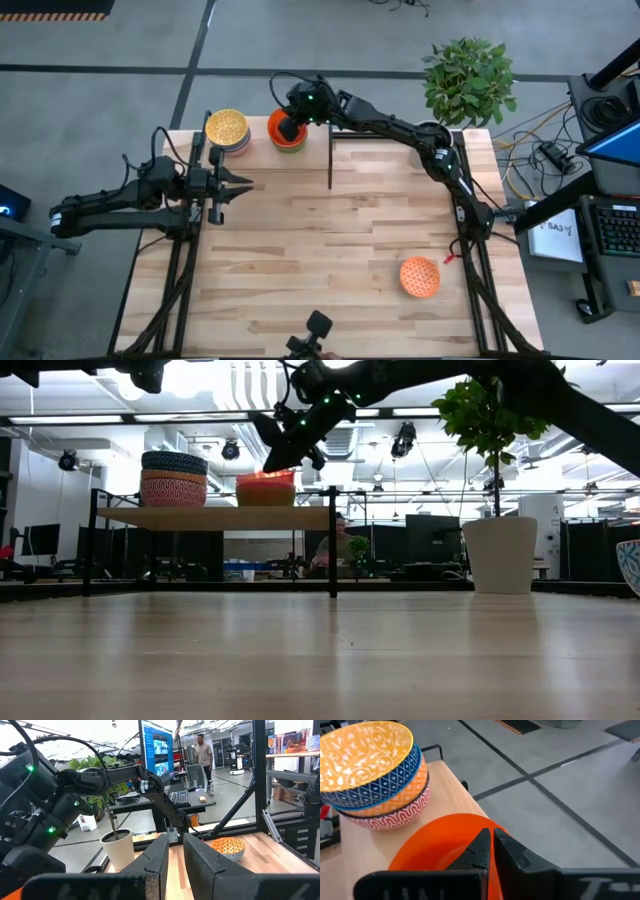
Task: Place and stack bowls onto a shelf
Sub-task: Stack the dark orange bowl on top of the light yellow bowl on the shelf, then stack the orange bowl on top of the yellow bowl on the shelf
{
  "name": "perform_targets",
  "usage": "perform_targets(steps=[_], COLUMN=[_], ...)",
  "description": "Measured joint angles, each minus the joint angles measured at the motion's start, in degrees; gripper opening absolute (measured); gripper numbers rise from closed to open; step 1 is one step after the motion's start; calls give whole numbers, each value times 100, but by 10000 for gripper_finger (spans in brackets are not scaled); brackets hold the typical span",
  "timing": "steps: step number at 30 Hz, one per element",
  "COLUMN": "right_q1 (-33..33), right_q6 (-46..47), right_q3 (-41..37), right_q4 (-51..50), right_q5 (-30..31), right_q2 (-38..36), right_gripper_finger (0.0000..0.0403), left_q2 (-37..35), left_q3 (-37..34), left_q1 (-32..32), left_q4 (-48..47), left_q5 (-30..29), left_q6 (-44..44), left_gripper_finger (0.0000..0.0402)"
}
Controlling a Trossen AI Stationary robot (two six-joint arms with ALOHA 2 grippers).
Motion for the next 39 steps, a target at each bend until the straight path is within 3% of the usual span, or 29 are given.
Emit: perform_targets(steps=[27,33,39], right_q1=[107,498,1064], right_q6=[15,-104,235], right_q3=[-59,-70,-61], right_q4=[173,-329,-1806], right_q5=[136,-61,-49], right_q2=[-101,-335,-742], right_gripper_finger=[11,11,11], left_q2=[-27,-26,-26], left_q3=[0,0,0], left_q1=[2,1,1], left_q4=[-70,-149,-148], left_q5=[1,-1,-1], left_q6=[59,93,153], left_gripper_finger=[41,41,41])
